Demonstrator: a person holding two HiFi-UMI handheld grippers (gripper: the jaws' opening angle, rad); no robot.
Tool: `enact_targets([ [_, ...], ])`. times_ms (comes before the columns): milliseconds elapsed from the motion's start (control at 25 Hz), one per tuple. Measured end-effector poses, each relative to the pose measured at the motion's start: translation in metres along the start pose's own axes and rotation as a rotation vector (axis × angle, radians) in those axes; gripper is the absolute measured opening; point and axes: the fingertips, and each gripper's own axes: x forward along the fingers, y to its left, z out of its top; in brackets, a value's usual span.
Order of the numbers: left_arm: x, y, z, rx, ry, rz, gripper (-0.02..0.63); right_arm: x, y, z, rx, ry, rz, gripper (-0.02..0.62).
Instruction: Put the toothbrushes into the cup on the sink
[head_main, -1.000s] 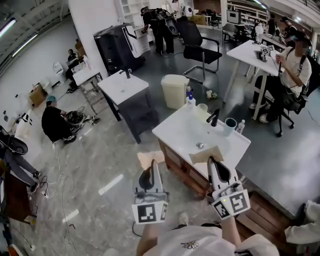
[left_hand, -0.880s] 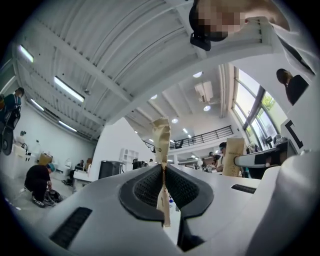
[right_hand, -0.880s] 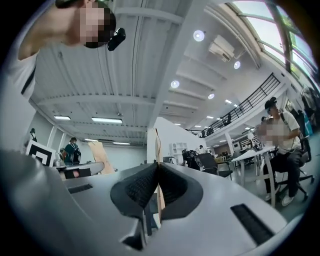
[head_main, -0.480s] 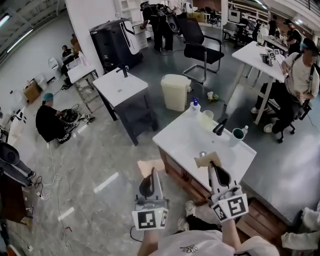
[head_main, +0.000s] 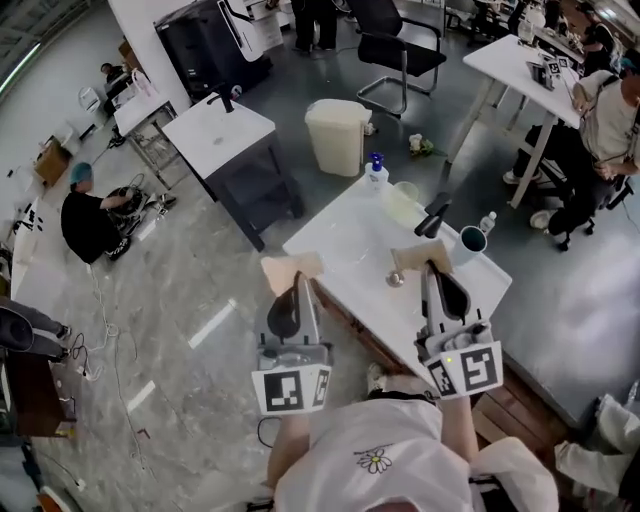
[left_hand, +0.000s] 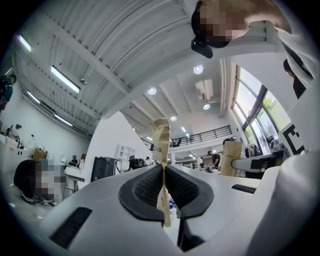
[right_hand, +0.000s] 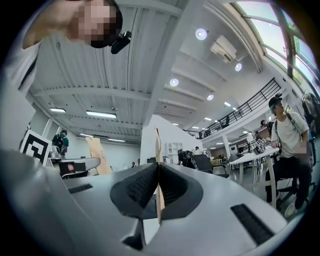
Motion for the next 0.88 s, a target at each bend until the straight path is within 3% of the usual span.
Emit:
enact_targets([
  [160,0.039,-0.005,-0.001,-0.005,-0.029,0.025,0.029,0.015,-0.032,-0.007,-0.026,0.000,-0.012,0.014],
  [360,0.069,-0.019,-0.022,-0.090,0.001,0.014,0.029,0.021,-0.064,-0.021,-0.007,0.016,-0.067,0.014],
  [880,0.167,-0.086,-0.061,-0.099,0.004,-0.339,0.029,0.018,-0.127,-0.037,-0.089,0.032,-0.379,0.014],
])
